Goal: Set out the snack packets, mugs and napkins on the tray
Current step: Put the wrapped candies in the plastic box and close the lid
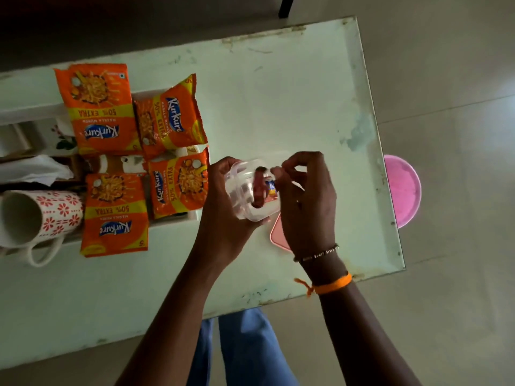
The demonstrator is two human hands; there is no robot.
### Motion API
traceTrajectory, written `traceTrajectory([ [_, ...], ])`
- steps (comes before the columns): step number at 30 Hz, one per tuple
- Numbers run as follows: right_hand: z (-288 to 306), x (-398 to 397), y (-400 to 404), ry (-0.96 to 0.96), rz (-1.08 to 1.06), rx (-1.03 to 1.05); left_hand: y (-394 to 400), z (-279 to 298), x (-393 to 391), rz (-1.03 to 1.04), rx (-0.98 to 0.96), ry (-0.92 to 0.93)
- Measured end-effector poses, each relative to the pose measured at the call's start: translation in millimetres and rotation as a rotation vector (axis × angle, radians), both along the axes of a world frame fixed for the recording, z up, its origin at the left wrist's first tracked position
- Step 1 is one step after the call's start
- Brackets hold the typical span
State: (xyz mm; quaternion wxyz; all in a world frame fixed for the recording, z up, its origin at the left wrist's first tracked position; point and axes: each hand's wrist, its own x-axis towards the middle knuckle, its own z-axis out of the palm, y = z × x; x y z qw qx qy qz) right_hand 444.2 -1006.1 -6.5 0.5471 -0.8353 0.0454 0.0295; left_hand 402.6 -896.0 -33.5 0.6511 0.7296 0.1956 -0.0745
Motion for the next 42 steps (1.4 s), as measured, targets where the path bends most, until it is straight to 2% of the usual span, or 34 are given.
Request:
traceTrajectory([
  [4,-13.5,-13.6,-25.0,-0.006,-0.253,-0.165,7.2,1.3,-13.2,-0.029,-0.055,-0.009],
  [7,-45.0,-31.8,-40.8,0.159,-0.415,-0.395,16.3,3.3,-26.2,-0.033,-0.094,-0.011],
  [11,-82.8,-48.7,-23.6,0.651,-0.351,-0.566,31.3,7.7,-48.6,-0.049,0.021,-0.049],
  [12,-88.4,-51.2,-15.1,0.678,-0.325,-0.597,36.3,9.1,-55.5,-0.05,0.045,-0.055],
  [16,-93.1,-56.7,6.1,0.573,-0.242,-0.73,64.9,18.1,-80.7,-0.048,0.1,-0.059],
  [18,-86.6,-60.2,12.0,0.546,-0.259,-0.632,87.0,24.5,-91.1,-0.042,0.088,-0.039],
  [21,-62.8,-71.0,23.7,0.485,-0.385,-0.347,121.5,32.1,-106.5,-0.03,0.051,-0.001],
  [25,-10.2,-100.7,51.8,0.441,-0.54,0.202,172.0,44.2,-126.1,-0.027,-0.02,0.02],
  [29,27.6,-134.1,97.1,0.394,-0.518,0.792,218.3,56.0,-144.5,-0.024,-0.179,0.075],
  [31,36.3,-146.5,127.9,0.405,-0.414,0.933,239.6,59.1,-154.5,-0.02,-0.232,0.104],
  [34,37.9,-161.1,174.3,0.419,-0.169,0.899,267.6,60.5,-166.9,-0.029,-0.301,0.115],
  [38,35.9,-181.3,223.8,0.453,0.151,0.707,304.0,60.5,-183.4,-0.069,-0.334,0.119],
  [42,38.5,-189.3,242.7,0.491,0.365,0.484,333.1,60.6,-198.9,-0.105,-0.351,0.105],
])
